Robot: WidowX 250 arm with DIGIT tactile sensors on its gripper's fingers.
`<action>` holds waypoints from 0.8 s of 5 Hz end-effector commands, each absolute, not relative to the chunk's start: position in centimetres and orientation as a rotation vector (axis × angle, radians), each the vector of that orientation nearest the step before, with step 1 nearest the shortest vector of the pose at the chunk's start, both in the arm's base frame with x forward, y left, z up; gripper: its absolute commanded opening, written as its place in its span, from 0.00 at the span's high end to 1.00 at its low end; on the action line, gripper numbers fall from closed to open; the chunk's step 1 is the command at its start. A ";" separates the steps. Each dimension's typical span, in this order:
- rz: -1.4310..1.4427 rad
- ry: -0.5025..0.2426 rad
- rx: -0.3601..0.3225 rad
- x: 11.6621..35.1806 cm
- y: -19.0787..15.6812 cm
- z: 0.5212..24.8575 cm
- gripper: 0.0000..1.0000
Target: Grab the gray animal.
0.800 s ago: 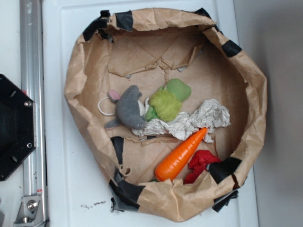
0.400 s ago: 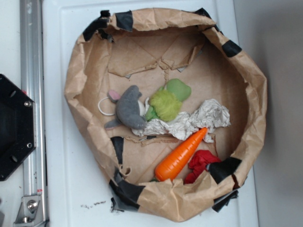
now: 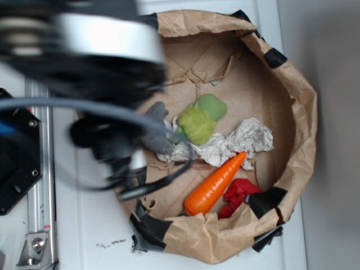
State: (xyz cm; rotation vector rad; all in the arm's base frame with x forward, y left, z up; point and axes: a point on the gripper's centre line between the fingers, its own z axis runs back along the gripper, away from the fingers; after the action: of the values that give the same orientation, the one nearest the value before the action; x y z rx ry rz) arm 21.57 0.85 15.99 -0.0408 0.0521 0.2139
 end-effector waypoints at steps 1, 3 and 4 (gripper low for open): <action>0.178 0.098 -0.118 24.8 2.8 10.1 0.00; 0.087 0.184 -0.177 19.2 0.3 3.1 0.00; 0.151 0.108 -0.187 18.8 -0.3 1.1 1.00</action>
State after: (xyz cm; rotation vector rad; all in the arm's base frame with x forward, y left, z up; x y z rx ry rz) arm 19.05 0.16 1.51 -0.1820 0.1149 0.1554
